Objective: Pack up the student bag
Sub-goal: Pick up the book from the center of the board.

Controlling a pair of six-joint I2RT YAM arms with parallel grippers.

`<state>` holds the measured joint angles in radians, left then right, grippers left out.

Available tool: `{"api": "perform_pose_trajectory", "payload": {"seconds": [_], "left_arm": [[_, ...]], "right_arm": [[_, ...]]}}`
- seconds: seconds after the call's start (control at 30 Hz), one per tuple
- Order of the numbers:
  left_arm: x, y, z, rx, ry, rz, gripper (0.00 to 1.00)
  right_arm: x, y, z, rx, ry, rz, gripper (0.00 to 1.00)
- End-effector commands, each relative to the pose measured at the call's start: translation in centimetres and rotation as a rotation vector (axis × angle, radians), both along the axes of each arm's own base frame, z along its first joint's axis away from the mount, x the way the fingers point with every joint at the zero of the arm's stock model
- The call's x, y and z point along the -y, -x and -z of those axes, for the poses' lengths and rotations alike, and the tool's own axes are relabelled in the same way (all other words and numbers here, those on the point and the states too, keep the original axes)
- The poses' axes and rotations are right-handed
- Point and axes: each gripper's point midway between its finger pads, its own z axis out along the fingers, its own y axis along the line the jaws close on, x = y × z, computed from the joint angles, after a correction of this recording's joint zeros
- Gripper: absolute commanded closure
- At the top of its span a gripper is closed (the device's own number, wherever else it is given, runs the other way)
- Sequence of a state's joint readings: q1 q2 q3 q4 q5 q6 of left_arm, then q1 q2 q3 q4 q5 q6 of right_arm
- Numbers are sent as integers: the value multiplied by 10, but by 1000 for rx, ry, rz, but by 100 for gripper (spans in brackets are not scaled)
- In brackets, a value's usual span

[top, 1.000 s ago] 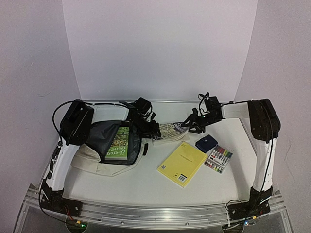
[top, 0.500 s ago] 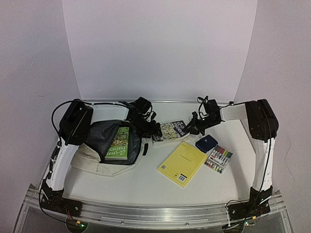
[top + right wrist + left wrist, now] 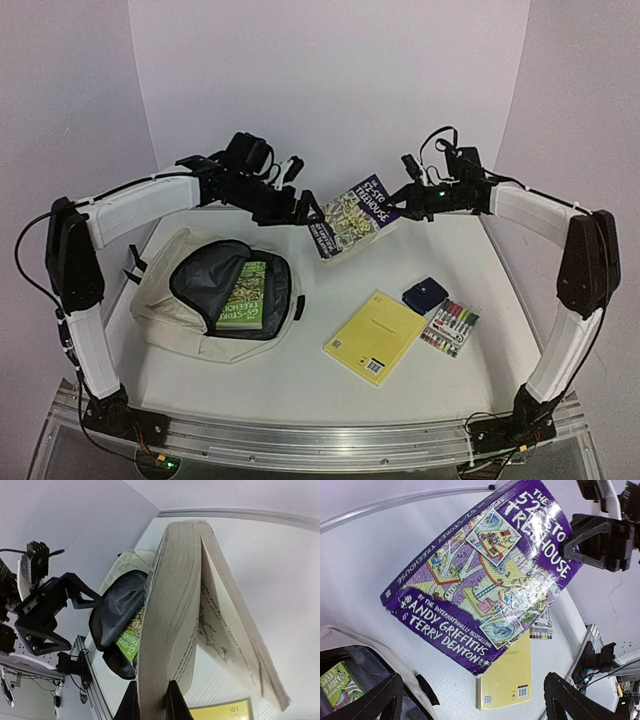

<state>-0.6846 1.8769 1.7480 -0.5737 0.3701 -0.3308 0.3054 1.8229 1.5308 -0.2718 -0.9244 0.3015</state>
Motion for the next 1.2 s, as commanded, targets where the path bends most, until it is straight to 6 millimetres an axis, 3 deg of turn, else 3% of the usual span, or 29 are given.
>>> {"api": "perform_pose_trajectory", "payload": {"seconds": [0.0,0.1,0.2,0.3,0.47,0.57,0.77,1.03,1.17], "left_arm": [[-9,23,-28,91,23,108,2],[-11,34,-40,119,41,154,1],[-7,47,-48,111,80,218,1],[-2,59,-40,78,84,265,0],[4,85,-22,26,109,342,0],[7,114,-22,-5,193,424,4],[2,151,-51,21,371,523,27],[-1,165,-65,14,432,559,54],[0,167,-75,28,444,556,58]], "right_arm": [[-11,39,-73,185,-95,-194,100],[-18,65,-84,237,-76,-269,100],[-29,96,-80,302,21,-357,100],[-43,128,-74,348,90,-452,100],[-56,158,-78,416,144,-519,100],[-61,163,-86,425,132,-528,100],[-65,160,-94,443,124,-529,100],[-74,163,-107,444,70,-563,100],[-80,174,-103,426,61,-592,100]]}}
